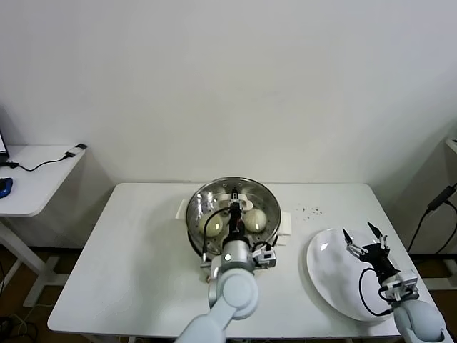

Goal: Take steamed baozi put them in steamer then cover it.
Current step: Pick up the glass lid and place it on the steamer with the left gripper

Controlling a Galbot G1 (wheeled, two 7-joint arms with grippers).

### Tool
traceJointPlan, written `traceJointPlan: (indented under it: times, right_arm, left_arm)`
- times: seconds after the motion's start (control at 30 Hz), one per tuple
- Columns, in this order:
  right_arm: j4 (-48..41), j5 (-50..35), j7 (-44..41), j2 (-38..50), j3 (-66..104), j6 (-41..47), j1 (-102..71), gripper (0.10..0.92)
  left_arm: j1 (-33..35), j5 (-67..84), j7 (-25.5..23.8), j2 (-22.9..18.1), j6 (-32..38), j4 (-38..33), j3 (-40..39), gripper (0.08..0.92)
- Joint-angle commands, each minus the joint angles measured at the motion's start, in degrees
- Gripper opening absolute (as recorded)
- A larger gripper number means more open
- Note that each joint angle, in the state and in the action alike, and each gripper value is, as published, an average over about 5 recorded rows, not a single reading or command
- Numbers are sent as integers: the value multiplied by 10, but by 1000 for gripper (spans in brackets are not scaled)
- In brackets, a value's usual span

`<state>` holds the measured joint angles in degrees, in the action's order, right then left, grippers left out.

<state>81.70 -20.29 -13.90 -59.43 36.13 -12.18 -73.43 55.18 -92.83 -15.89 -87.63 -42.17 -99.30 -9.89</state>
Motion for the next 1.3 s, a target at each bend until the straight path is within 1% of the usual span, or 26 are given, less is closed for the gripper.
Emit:
traceJointPlan:
  times: [0.03,0.63,0.83,0.93,1.3]
  right_arm:
    - [-2,0,-1,0,1,-1,1,823]
    - [-9,0,-7,-2,4,-5,1,823]
    - [-9,1,-8,-2,4,-4,1,823]
    - [-11,1,-9,-1,4,-4,2,823]
    - [-13,3,-9,1,2,0,5,823]
  left_arm:
    - [1,-19,-5,-1,10,7,1,149]
    - [6,-14,6,1,11,17,-1,149]
    - [8,-14,-6,6,14,3,5,151]
    - [13,-13,-14,16,13,-14,3,188]
    - [43,6,-20,50,8,-98,-7,499]
